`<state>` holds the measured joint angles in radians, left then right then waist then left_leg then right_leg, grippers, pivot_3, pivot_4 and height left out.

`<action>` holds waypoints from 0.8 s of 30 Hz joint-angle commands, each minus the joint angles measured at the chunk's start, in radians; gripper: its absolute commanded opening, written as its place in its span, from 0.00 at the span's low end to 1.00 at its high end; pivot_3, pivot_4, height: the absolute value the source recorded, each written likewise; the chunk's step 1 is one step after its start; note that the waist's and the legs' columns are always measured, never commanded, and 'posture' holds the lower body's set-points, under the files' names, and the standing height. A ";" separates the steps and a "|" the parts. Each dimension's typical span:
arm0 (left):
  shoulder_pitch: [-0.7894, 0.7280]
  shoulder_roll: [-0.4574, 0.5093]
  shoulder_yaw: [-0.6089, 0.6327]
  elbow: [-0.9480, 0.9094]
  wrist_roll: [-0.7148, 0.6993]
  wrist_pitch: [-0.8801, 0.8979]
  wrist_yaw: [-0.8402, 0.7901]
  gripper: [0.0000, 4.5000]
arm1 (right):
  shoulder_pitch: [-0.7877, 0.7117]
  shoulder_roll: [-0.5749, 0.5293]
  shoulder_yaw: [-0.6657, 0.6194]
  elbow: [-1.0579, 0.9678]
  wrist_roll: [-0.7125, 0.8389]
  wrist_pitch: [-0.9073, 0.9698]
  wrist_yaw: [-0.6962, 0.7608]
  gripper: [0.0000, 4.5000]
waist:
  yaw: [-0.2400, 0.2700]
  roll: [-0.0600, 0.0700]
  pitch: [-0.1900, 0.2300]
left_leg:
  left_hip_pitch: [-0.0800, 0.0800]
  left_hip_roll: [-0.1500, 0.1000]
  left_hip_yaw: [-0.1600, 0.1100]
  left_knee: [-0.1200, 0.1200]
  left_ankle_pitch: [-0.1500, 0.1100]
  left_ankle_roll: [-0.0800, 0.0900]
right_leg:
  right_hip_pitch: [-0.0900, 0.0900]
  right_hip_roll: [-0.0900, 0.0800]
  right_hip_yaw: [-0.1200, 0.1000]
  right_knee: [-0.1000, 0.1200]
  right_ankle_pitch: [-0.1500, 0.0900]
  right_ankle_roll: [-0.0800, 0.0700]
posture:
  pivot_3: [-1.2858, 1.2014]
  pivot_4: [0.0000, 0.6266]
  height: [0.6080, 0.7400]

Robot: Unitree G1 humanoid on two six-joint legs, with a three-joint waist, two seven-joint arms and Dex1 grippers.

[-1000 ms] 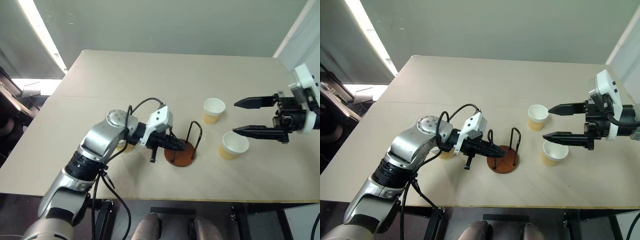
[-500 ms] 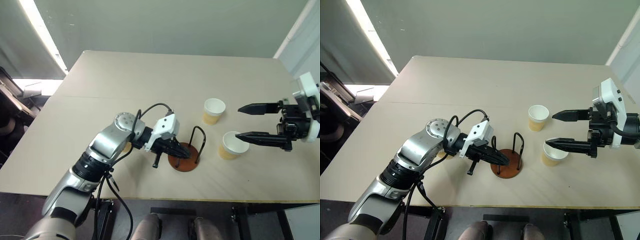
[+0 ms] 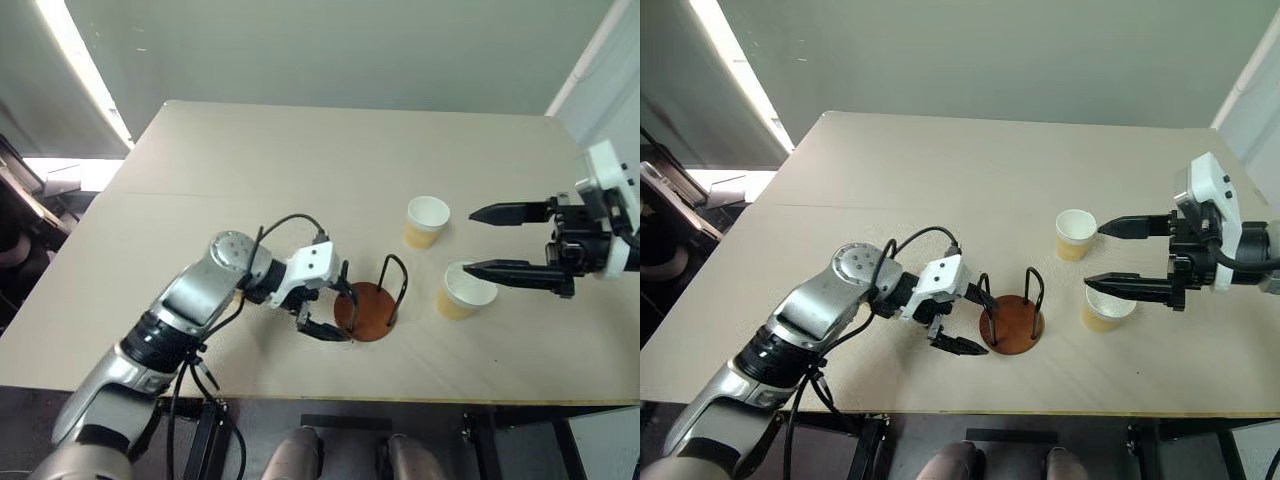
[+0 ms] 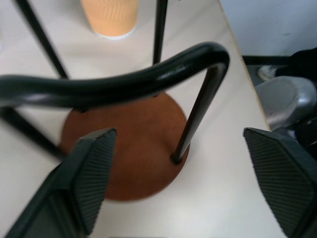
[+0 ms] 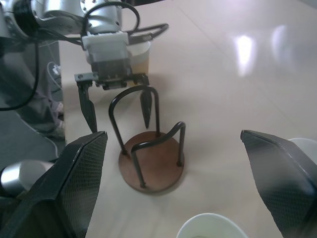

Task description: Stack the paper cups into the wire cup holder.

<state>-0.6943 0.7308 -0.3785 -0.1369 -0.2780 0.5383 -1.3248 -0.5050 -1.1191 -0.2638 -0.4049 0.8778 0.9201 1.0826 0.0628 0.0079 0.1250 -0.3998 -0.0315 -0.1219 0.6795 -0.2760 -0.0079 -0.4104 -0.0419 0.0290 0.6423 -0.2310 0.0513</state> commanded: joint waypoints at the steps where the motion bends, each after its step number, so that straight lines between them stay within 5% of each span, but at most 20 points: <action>1: 0.017 0.052 0.078 -0.037 -0.026 0.010 -0.011 0.97 | -0.051 0.013 0.023 0.002 0.005 0.012 -0.038 1.00 | -0.002 0.000 0.000 | 0.000 0.000 0.000 0.000 0.000 0.000 | 0.000 0.000 0.000 0.000 0.000 0.000 | 0.52 0.24 1.00; 10: 0.006 0.165 0.252 -0.056 -0.131 0.083 -0.016 0.97 | -0.180 0.051 0.187 0.120 -0.075 -0.004 -0.003 1.00 | -0.004 0.000 0.000 | -0.001 0.000 0.000 0.000 0.000 0.000 | -0.001 0.000 0.000 0.000 0.000 0.000 | 0.52 0.24 1.00; 24: -0.025 0.228 0.405 -0.076 -0.231 0.244 0.094 0.97 | -0.474 0.202 0.534 0.486 -0.578 -0.413 0.127 1.00 | -0.014 0.000 0.000 | -0.003 0.000 -0.001 -0.001 0.000 0.000 | -0.004 0.000 -0.001 0.002 0.000 0.000 | 0.52 0.24 1.00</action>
<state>-0.7178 0.9354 -0.0135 -0.1861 -0.4982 0.7787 -1.2355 -0.9529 -0.9184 0.2503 0.0614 0.3608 0.5672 1.1905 0.0492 0.0080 0.1251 -0.4027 -0.0309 -0.1227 0.6778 -0.2760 -0.0077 -0.4144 -0.0419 0.0283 0.6445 -0.2310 0.0510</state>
